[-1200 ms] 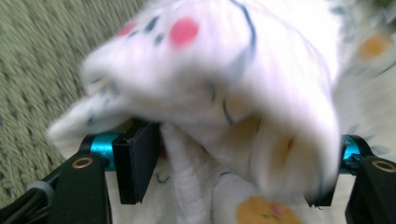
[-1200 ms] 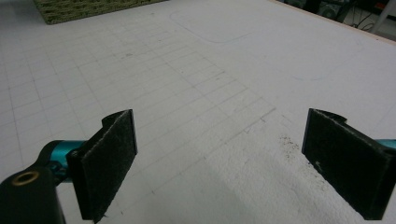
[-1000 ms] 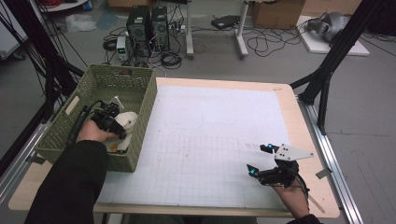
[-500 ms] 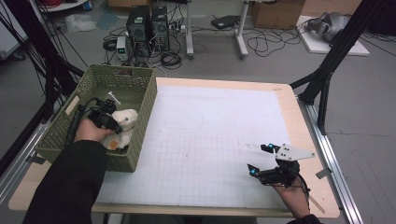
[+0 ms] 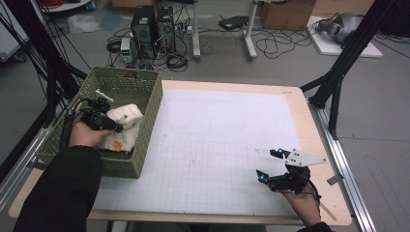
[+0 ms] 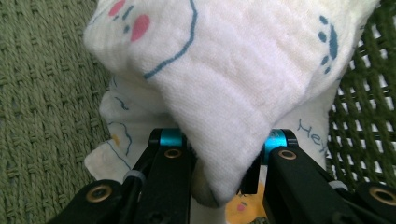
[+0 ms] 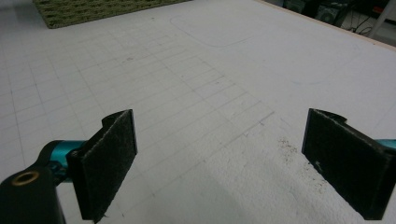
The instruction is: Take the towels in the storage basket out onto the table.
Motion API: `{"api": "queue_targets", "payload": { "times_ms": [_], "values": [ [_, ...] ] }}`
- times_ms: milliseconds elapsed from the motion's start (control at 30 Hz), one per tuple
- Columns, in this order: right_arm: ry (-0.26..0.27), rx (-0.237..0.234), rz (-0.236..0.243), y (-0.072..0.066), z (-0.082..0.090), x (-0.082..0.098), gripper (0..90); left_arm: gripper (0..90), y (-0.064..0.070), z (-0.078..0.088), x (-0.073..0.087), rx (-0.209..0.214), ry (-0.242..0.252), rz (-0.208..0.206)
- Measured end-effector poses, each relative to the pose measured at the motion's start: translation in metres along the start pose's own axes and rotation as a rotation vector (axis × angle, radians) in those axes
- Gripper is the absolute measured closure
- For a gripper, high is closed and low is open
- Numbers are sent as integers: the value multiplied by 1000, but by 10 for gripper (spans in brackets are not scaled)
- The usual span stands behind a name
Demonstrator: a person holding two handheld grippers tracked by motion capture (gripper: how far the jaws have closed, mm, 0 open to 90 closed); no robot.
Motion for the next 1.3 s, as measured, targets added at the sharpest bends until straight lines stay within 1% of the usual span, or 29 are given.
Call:
{"api": "queue_targets", "payload": {
  "times_ms": [33,67,100,200,300,467,767,867,900,1000,1033,1067,1100,1133,1167,1300],
  "values": [
    [-1,0,-1,0,0,0,95,788,0,1,0,5,8,7],
    [-1,0,-2,0,0,0,95,788,-1,4,1,18,14,10],
    [-1,0,-3,0,0,0,95,788,-1,4,1,18,14,10],
    [2,2,1,0,0,0,95,788,-2,8,1,43,33,18],
    [5,1,1,0,1,0,95,788,-4,12,1,60,56,31],
    [6,0,-1,0,1,0,95,788,-4,15,1,64,75,42],
    [9,3,1,1,1,-1,95,788,-7,20,2,97,108,64],
    [8,3,-2,1,1,-1,95,788,-7,23,2,119,122,72],
    [10,3,-1,1,1,-1,95,788,-7,23,2,119,122,72],
    [9,3,1,1,1,-1,95,788,-9,26,2,144,137,87],
    [9,3,0,1,1,-1,95,788,-10,29,2,172,154,99],
    [8,4,1,1,1,-1,95,788,-10,29,2,172,154,99],
    [9,3,0,1,1,-1,95,788,-11,32,1,200,174,111],
    [9,3,0,1,1,-1,95,788,-11,32,1,200,174,111],
    [7,3,-6,1,1,0,95,788,-11,33,1,206,186,122],
    [10,2,-1,1,1,-1,95,789,-12,37,1,235,199,131]
  ]
}}
Point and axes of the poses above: each handheld gripper's, and its own axes: z roughly backward along the jaws, x roughly out of its underside, y roughly to its right, the point moved 1 cm from there along -z, roughly forward along the jaws, and after that the axes turned 7 degrees about -x, right-handed, at the moved point
